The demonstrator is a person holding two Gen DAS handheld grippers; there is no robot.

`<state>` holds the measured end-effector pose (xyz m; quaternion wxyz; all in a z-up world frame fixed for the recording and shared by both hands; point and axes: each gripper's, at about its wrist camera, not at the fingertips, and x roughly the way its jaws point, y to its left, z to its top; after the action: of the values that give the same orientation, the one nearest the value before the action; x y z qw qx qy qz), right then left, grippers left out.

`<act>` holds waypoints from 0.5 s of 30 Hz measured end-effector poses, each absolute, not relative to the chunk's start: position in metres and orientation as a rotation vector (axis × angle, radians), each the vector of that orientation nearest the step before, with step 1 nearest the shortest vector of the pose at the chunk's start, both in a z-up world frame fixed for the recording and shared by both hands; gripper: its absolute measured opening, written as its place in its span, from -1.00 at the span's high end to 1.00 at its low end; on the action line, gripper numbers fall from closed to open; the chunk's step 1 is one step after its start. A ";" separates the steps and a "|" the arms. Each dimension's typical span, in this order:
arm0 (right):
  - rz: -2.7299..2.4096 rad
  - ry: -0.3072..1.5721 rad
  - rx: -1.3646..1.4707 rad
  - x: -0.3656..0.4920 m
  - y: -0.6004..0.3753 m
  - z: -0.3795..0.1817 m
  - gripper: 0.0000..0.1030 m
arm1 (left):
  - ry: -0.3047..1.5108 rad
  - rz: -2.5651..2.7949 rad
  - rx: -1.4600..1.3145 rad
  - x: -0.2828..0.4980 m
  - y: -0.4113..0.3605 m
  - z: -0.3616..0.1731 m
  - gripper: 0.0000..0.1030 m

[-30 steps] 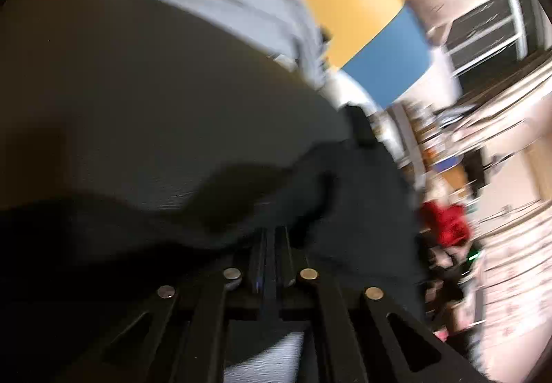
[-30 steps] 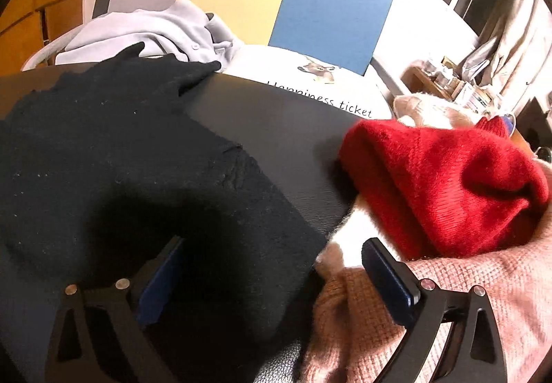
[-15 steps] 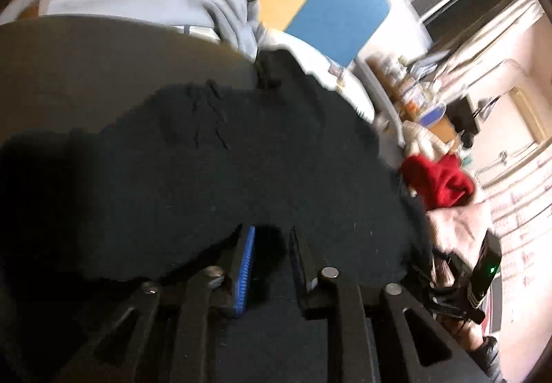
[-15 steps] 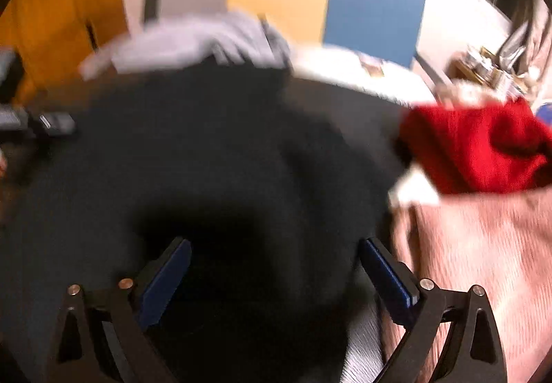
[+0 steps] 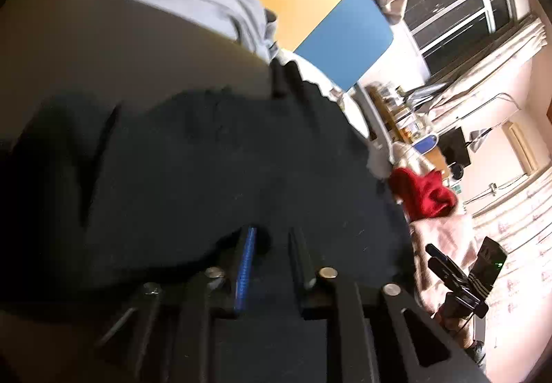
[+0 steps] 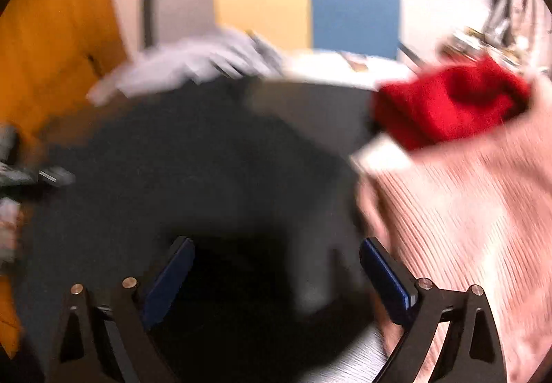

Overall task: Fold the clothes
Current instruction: 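Grasp the sweater edge with the left gripper and straighten it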

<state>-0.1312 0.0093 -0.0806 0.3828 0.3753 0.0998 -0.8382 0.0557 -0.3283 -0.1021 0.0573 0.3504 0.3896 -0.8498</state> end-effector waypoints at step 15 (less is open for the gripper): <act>-2.021 0.207 1.081 -0.187 -0.029 -0.117 -0.99 | 1.266 -2.575 1.000 0.039 -0.357 -0.119 0.88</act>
<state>-0.1871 -0.0286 -0.1167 0.4079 0.4291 0.0822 -0.8017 0.0387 -0.3573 -0.1192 0.0517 0.3287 0.4161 -0.8463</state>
